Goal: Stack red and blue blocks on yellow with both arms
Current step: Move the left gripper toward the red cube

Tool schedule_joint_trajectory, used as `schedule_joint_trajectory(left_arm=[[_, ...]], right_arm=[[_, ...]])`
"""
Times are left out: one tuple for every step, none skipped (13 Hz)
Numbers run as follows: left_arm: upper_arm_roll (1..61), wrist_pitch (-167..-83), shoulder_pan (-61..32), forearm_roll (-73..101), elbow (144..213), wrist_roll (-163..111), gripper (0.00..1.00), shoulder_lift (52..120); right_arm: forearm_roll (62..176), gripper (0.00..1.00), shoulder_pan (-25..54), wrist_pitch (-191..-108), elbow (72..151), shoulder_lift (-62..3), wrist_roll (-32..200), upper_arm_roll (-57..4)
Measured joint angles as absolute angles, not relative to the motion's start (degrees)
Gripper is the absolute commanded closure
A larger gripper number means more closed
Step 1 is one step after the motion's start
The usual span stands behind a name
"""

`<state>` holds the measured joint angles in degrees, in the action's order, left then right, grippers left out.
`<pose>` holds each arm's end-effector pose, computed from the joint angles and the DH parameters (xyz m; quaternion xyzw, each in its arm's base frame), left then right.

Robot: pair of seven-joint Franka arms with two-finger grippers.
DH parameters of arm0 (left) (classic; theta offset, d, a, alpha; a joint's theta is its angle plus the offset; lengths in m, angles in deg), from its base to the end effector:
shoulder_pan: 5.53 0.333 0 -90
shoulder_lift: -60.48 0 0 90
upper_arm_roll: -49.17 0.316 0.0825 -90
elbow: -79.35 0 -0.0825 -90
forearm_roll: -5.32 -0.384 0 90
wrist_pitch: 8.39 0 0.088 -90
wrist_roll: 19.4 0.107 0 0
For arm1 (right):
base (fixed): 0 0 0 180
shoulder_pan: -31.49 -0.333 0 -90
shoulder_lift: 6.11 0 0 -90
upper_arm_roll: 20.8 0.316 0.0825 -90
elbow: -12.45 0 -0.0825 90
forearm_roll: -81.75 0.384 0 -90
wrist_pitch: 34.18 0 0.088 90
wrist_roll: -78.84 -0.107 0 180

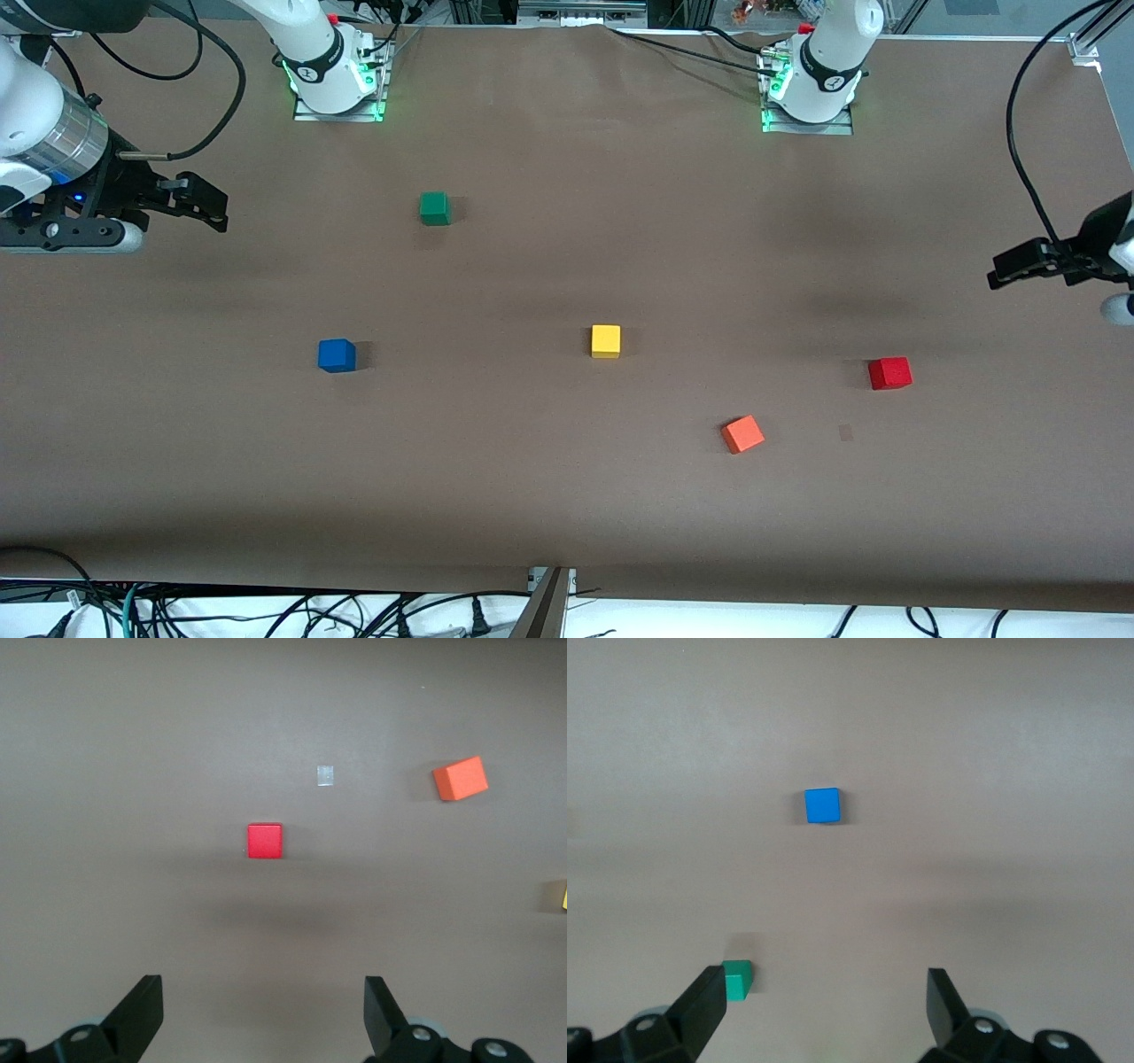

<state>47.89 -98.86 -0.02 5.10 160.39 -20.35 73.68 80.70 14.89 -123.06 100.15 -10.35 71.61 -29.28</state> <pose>0.6204 0.0478 0.5632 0.9984 0.0453 -0.0328 0.0016 0.5682 0.0822 0.6004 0.9995 0.0079 -0.0241 0.0180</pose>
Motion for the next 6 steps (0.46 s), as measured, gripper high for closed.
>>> schedule_joint_trajectory(left_arm=[[47.9, -98.9, 0.2, 5.1, 160.2, -20.4, 0.00, 75.4], [47.9, -99.1, 0.4, 5.1, 160.2, -20.4, 0.00, 77.5], [47.9, -100.0, 0.5, 5.1, 160.1, -20.4, 0.00, 79.7], [47.9, -101.8, 0.5, 5.1, 160.1, -20.4, 0.00, 82.0], [47.9, -104.1, 0.5, 5.1, 160.2, -20.4, 0.00, 84.2], [48.0, -106.1, 0.6, 5.1, 160.4, -20.4, 0.00, 86.2]], right_arm=[[80.7, 0.00, 14.9, -123.1, 100.2, -10.4, 71.6, -29.3], [80.7, 0.01, 14.9, -123.1, 100.1, -10.4, 71.6, -29.3], [80.7, 0.00, 14.9, -123.1, 100.1, -10.4, 71.6, -29.3], [80.7, 0.00, 14.9, -123.1, 100.2, -10.4, 71.6, -29.3], [80.7, 0.00, 14.9, -123.0, 100.1, -10.4, 71.6, -29.3], [80.7, 0.00, 14.9, -123.0, 100.2, -10.4, 71.6, -29.3]])
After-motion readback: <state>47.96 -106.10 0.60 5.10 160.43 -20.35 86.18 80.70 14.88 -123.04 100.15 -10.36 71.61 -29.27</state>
